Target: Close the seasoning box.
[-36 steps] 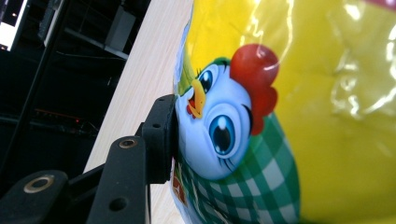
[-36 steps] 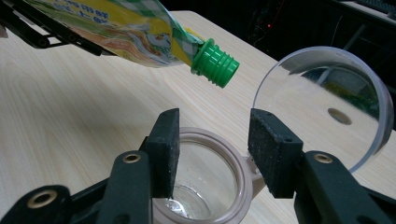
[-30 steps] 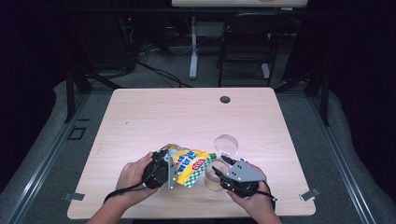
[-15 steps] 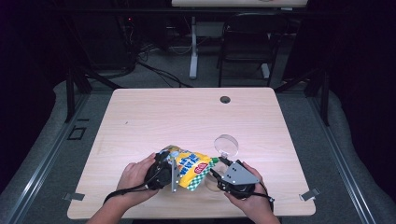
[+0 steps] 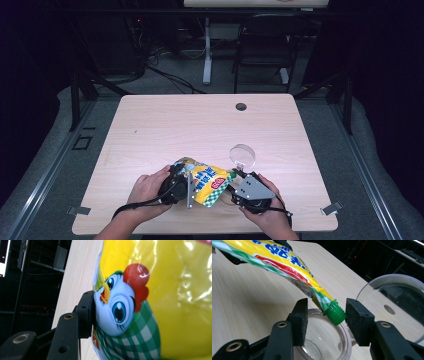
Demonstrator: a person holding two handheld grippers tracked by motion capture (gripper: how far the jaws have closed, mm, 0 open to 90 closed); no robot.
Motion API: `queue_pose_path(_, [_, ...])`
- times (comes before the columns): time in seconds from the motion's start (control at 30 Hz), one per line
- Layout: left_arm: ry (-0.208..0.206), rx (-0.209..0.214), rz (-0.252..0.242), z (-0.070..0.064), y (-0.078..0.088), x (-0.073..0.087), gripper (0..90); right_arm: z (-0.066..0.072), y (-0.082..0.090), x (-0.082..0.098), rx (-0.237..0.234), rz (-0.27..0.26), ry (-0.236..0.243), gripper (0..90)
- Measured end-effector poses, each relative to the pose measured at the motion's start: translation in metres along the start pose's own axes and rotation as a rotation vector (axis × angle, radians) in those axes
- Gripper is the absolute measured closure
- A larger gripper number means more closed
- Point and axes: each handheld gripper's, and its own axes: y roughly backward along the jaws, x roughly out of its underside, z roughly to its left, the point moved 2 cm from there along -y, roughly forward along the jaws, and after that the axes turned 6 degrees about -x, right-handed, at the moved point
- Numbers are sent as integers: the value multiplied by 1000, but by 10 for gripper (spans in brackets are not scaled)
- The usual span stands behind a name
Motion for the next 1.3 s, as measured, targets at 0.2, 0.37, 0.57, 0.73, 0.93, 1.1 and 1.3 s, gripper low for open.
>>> queue_pose_path(0.2, [-12, 4, 1, 0, -1, -2, 550, 0, 1, 0, 1, -7, 7, 536])
queue_pose_path(0.37, [-42, 3, 6, -1, 0, -4, 550, 1, 0, -1, -7, -8, 18, 541])
queue_pose_path(0.57, [-60, -14, 5, -2, 0, -5, 550, 1, -2, 1, -9, 12, 27, 589])
queue_pose_path(0.73, [-94, -27, 18, -2, 1, -6, 550, 2, -4, 3, -19, 21, 20, 600])
queue_pose_path(0.93, [-113, -48, 21, -2, 1, -7, 550, 2, -5, 3, -26, 24, 21, 613])
queue_pose_path(1.1, [-145, -71, 27, -2, 2, -9, 550, 3, -6, 3, -30, 35, 35, 666])
queue_pose_path(1.3, [-169, -87, 30, -2, 2, -9, 551, 5, -7, 4, -33, 46, 51, 669])
